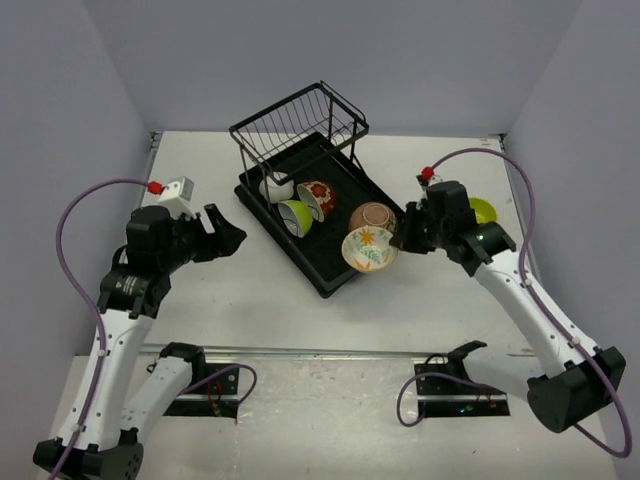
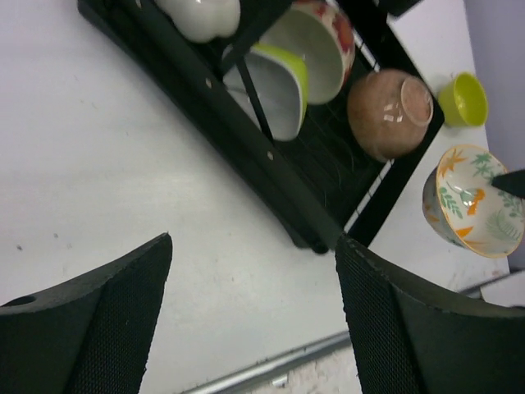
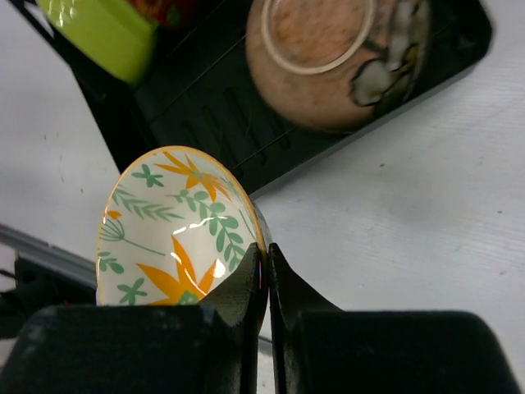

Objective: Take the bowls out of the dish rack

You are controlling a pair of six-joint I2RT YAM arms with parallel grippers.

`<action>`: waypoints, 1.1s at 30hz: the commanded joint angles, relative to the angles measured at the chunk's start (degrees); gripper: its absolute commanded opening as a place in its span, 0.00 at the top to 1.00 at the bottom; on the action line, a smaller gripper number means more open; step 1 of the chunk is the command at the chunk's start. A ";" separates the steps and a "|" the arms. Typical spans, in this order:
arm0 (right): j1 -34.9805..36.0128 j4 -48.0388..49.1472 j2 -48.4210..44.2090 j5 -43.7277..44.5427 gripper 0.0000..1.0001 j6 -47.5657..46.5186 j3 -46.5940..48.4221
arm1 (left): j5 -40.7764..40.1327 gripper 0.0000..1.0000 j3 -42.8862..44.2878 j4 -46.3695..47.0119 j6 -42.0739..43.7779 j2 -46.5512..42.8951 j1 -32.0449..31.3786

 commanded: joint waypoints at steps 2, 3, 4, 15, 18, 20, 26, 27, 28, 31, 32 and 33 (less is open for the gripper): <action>7.81 0.41 3.57 -2.42 1.00 -2.46 1.30 | 7.01 0.21 0.60 -7.64 -0.45 3.11 -1.15; 9.65 0.41 4.45 -1.46 1.00 -2.55 2.18 | 6.74 0.24 1.31 -8.51 0.16 4.60 -1.42; 10.10 0.85 5.67 -1.71 1.00 -2.55 2.45 | 5.96 0.28 2.97 -11.39 0.26 5.57 -1.51; 16.43 -1.34 17.80 -1.19 1.00 -6.24 18.52 | -3.97 0.29 6.84 -15.02 -8.35 10.50 -13.54; 17.92 -2.93 21.85 -1.71 1.00 -6.33 24.23 | -6.17 0.27 8.78 -14.94 -11.34 11.29 -16.88; 19.24 -3.46 24.30 -1.54 1.00 -6.16 27.39 | -6.97 0.27 10.01 -14.94 -12.57 11.91 -17.94; 21.35 -3.63 27.48 -2.06 1.00 -5.45 30.92 | -6.70 0.25 11.42 -13.97 -13.02 13.84 -18.91; 21.53 -3.72 28.18 -2.15 1.00 -5.37 31.19 | -6.79 0.25 11.77 -13.71 -13.10 14.02 -18.91; 21.79 -3.98 28.53 -2.24 1.00 -5.28 31.54 | -6.62 0.25 11.86 -13.53 -13.28 14.19 -19.00; 22.94 -4.51 29.76 -2.24 1.00 -4.93 33.47 | -6.97 0.25 11.60 -12.39 -14.24 14.90 -20.14; 23.55 -4.77 30.03 -2.24 1.00 -4.84 34.69 | -7.14 0.25 11.34 -11.52 -14.77 14.98 -20.66; 23.81 -4.95 30.64 -2.24 1.00 -4.58 35.31 | -7.06 0.25 10.90 -11.16 -15.03 15.07 -20.84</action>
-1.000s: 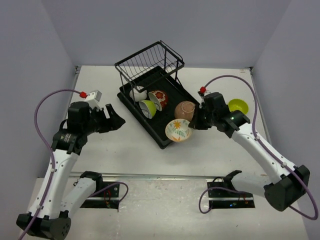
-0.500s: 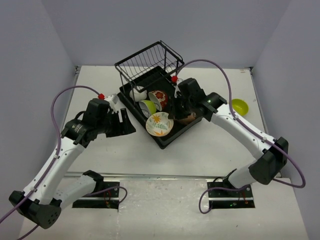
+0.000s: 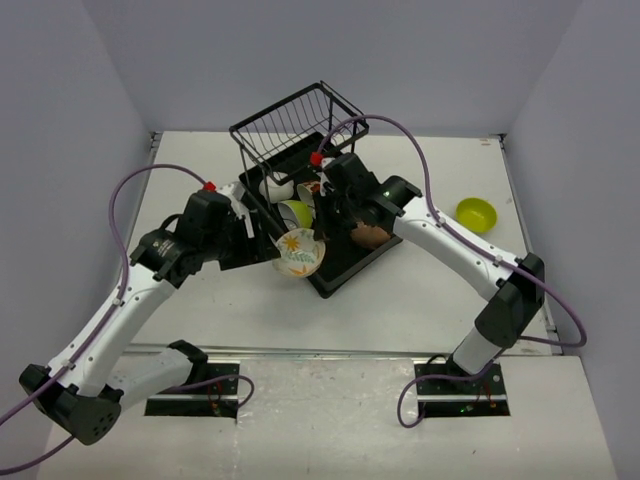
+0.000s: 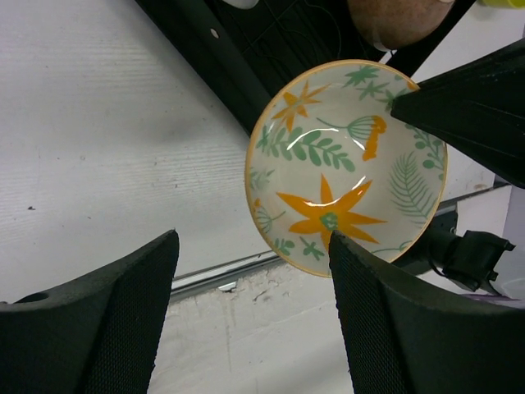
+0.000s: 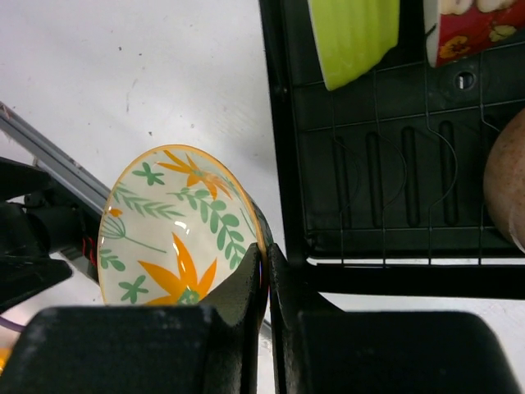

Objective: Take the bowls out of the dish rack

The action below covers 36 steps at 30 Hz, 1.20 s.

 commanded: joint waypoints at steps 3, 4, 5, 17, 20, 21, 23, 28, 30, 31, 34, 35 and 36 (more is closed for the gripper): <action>2.58 -0.50 0.88 -0.95 1.00 1.24 7.92 | -1.11 0.25 0.05 4.17 -3.02 0.30 -2.18; 2.84 -0.76 1.14 -0.86 1.00 1.24 8.45 | -1.20 0.25 -0.30 4.34 -3.28 0.56 -2.45; 3.19 -0.94 1.32 -0.86 1.00 1.33 9.58 | -1.38 0.25 -0.48 4.61 -3.37 0.65 -2.88; 4.77 -3.93 0.88 -1.03 1.00 1.77 14.25 | -2.43 0.52 -3.12 7.85 -3.63 1.79 -3.41; 5.13 -3.93 0.97 -1.12 1.00 1.77 14.16 | -2.61 0.63 -3.21 9.09 -4.07 2.32 -3.41; 5.13 -3.93 1.14 -1.04 1.00 1.77 14.17 | -2.78 0.67 -3.12 9.35 -4.16 2.58 -3.41; 5.48 -4.19 1.32 -1.30 1.00 1.59 14.51 | -2.70 0.74 -3.12 10.49 -4.25 2.76 -3.41; 6.71 -4.72 2.20 -1.30 1.00 0.89 15.13 | -3.22 1.00 -2.68 11.20 -4.60 2.76 -3.41; 7.41 -4.89 2.46 -0.86 1.00 0.54 15.22 | -3.22 1.00 -2.77 11.20 -4.69 2.50 -3.42; 7.67 -4.89 2.72 -0.42 1.00 0.36 15.05 | -3.31 1.00 -2.77 11.29 -4.78 2.15 -3.33; 7.94 -5.24 3.08 0.45 1.00 0.01 15.31 | -5.15 1.00 -2.94 10.41 -5.56 0.75 -3.41; 7.94 -5.51 2.99 1.07 1.00 -0.16 15.57 | -5.94 1.00 -2.86 9.37 -5.92 0.39 -3.41; 8.03 -6.12 2.99 1.94 0.96 -0.34 15.75 | -6.47 1.00 -2.77 8.92 -6.18 0.04 -3.41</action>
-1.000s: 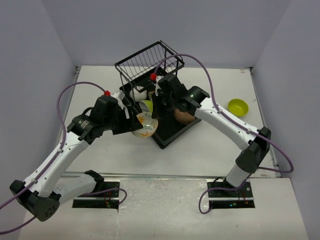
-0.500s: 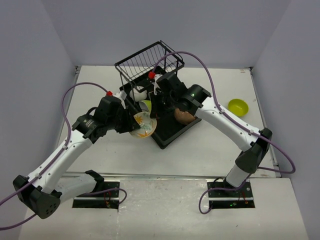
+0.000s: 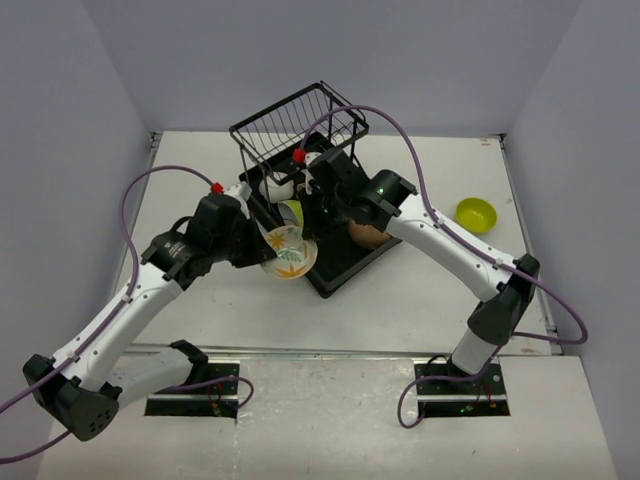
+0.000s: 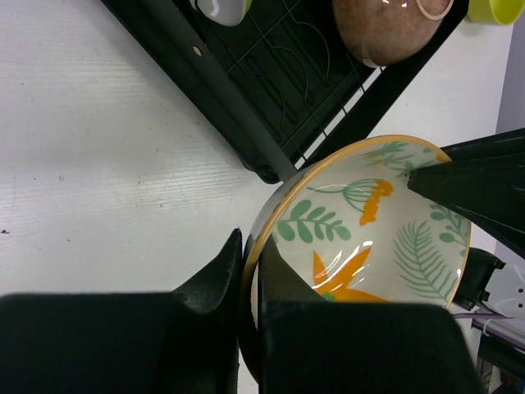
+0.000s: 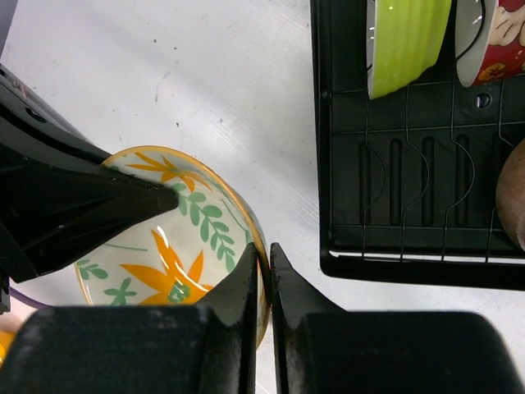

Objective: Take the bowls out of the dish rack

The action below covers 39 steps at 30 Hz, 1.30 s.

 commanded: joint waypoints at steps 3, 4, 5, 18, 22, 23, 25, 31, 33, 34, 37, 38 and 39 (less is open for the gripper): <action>2.54 1.02 -0.48 1.87 0.77 -0.49 4.54 | -6.54 1.00 0.49 0.06 -3.43 -3.42 -0.16; 2.63 0.32 -0.66 2.84 0.70 -0.85 4.80 | -8.38 1.00 0.66 -0.64 -3.87 -4.73 -0.16; 2.54 0.14 -0.75 3.98 0.62 -1.37 4.98 | -9.36 1.00 0.84 -2.39 -4.22 -5.36 -0.16; 2.54 0.40 -5.32 25.14 0.14 -8.15 -1.52 | -11.58 1.00 -5.39 -6.72 -1.44 -10.99 12.72; 2.63 3.47 -5.58 30.52 0.13 -10.60 -5.91 | -6.84 1.00 -6.01 -3.57 4.73 -8.27 23.90; 2.63 5.13 -5.50 32.01 0.13 -10.96 -7.05 | -5.69 1.00 -6.27 -2.85 6.92 -6.44 28.36; 2.54 8.12 -5.84 35.00 0.16 -11.66 -10.83 | -1.73 1.00 -6.28 -0.58 8.95 -4.41 32.52; 2.54 22.71 -6.64 44.58 0.29 -15.87 -19.54 | 3.98 1.00 -4.43 6.63 12.65 3.94 44.92; 2.63 28.69 -6.64 48.10 0.32 -19.21 -21.03 | 6.35 1.00 -4.95 10.83 12.30 7.20 47.47; 2.54 30.18 -6.55 48.98 0.33 -19.92 -21.04 | 6.71 1.00 -5.31 12.08 11.95 8.08 48.26; 2.54 35.29 -5.76 51.27 0.37 -21.16 -21.21 | 6.89 1.00 -5.49 15.86 11.16 11.50 50.20; 2.54 36.25 -5.41 51.62 0.38 -20.81 -21.13 | 6.80 1.00 -5.49 16.66 10.81 13.17 51.07; 2.63 36.35 -4.54 51.63 0.39 -20.19 -21.04 | 7.07 1.00 -5.57 18.23 10.72 14.14 51.78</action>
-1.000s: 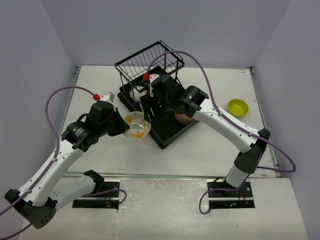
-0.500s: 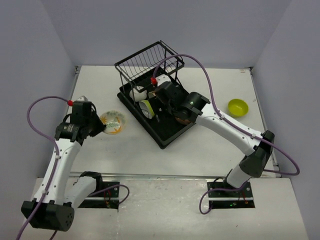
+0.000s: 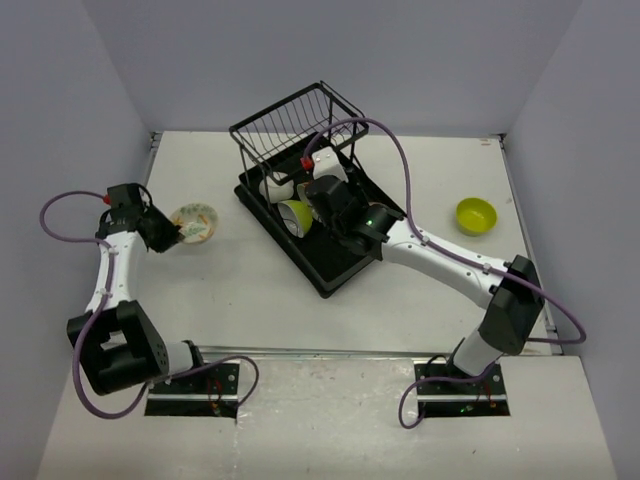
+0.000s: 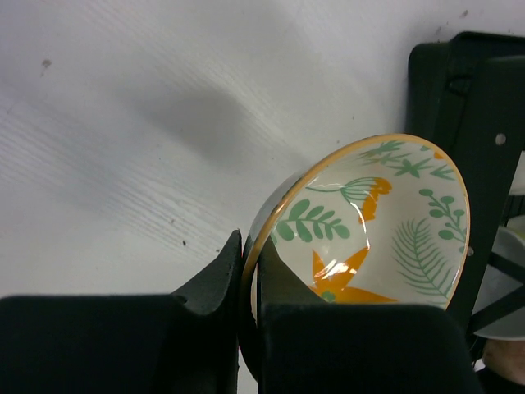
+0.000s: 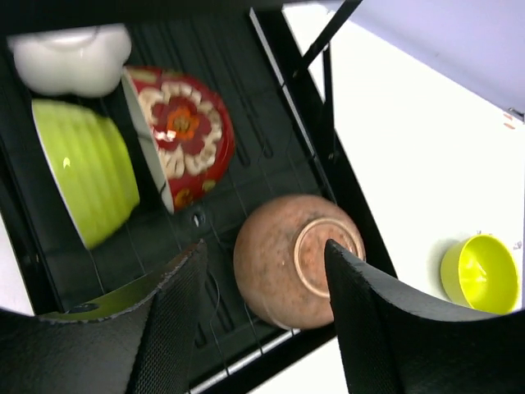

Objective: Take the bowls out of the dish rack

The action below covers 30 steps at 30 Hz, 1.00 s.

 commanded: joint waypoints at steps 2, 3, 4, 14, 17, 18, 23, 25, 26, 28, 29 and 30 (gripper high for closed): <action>0.29 8.96 0.83 4.74 0.41 -0.27 0.34 | 3.90 1.00 1.29 9.68 0.34 4.99 4.18; 0.73 9.40 1.96 4.74 0.42 -0.27 0.08 | 4.94 1.00 1.29 11.07 0.16 5.97 5.15; 0.99 9.67 2.50 4.39 0.42 -0.18 -0.01 | 5.48 1.00 0.68 12.05 -0.10 7.02 6.20; 3.54 17.68 8.21 4.22 0.43 -2.03 -0.73 | 9.18 1.00 4.54 17.59 0.68 21.53 13.42; 3.63 16.17 10.85 4.04 0.43 0.08 1.21 | 5.24 1.00 7.53 16.54 1.65 23.20 13.33; 3.63 16.70 11.29 3.87 0.43 0.08 1.30 | 4.17 1.00 8.84 16.10 2.00 23.38 13.33; 3.63 18.90 15.50 4.56 0.43 0.08 3.15 | 0.13 1.00 10.52 16.35 2.62 23.73 13.33; 3.54 20.99 16.04 5.44 0.43 -0.53 2.80 | -0.23 1.00 10.87 16.45 2.88 24.52 13.33; 3.46 21.71 16.12 6.32 0.43 -0.79 2.10 | 0.03 1.00 11.05 16.45 2.97 25.04 13.33; 3.46 23.89 15.95 7.11 0.44 -0.97 1.22 | -0.40 1.00 11.66 16.10 3.15 26.36 13.33; 3.54 24.69 15.86 7.29 0.44 -1.15 0.52 | -0.58 1.00 11.58 16.79 3.32 26.45 13.33; 3.54 24.96 15.86 8.25 0.44 -0.89 0.34 | -0.93 1.00 11.23 16.89 3.41 26.63 13.33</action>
